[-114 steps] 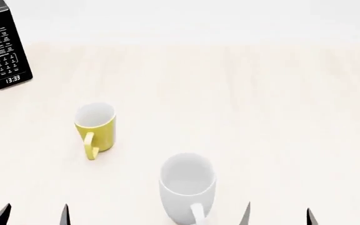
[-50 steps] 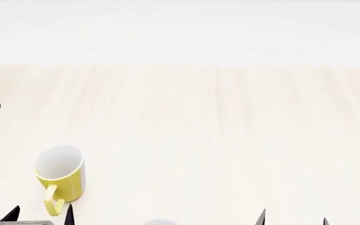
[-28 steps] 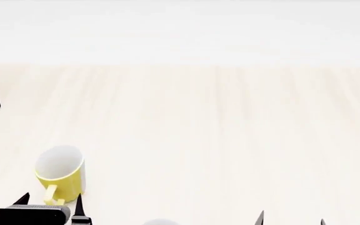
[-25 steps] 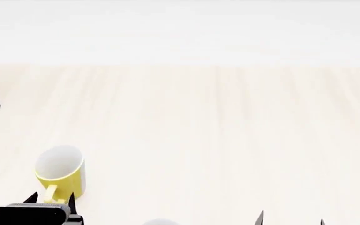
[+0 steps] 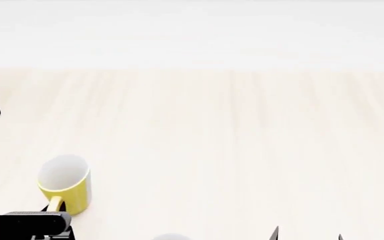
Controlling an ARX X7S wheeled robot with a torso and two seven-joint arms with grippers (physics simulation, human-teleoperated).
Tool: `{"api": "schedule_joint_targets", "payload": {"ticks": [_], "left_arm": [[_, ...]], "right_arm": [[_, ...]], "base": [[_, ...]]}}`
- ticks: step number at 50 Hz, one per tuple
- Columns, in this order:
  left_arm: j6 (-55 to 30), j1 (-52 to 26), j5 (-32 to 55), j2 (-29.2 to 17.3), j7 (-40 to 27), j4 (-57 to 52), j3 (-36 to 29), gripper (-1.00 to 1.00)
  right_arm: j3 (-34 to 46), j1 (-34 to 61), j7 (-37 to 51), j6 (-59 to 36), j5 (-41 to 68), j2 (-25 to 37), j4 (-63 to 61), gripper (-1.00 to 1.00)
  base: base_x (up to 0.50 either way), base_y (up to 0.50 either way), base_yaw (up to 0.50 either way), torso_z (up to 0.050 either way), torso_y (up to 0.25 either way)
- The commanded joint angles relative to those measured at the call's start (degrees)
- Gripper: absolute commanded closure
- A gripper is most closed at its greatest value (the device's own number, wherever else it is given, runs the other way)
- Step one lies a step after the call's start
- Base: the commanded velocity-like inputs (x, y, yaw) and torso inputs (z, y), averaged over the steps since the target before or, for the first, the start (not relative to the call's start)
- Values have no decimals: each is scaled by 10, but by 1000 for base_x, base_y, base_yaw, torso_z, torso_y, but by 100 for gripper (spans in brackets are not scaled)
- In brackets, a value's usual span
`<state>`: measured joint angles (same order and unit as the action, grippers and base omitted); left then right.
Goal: Put the yellow and white mug to the front of the white mug.
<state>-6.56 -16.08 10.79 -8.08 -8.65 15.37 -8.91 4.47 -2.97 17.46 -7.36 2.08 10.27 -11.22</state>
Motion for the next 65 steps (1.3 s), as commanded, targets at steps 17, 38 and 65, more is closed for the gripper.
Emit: {"api": "schedule_joint_targets", "payload": {"ticks": [17,38,65], "left_arm": [[2,-234,209,-104,496,145,-44,100],[-144,-349,273,-154,676,150,-95,100],[-120,-359,236,-96,665,145,-146,100]], "right_arm": [[8,1,8,0,6,10,-1,-100],[14,1,17,1,9,17,3,-100],[15,-5,25,5,20,26,-1,-100]], "base": [[0,0,0,0,1],[0,0,0,0,0],[0,0,0,0,0]]}}
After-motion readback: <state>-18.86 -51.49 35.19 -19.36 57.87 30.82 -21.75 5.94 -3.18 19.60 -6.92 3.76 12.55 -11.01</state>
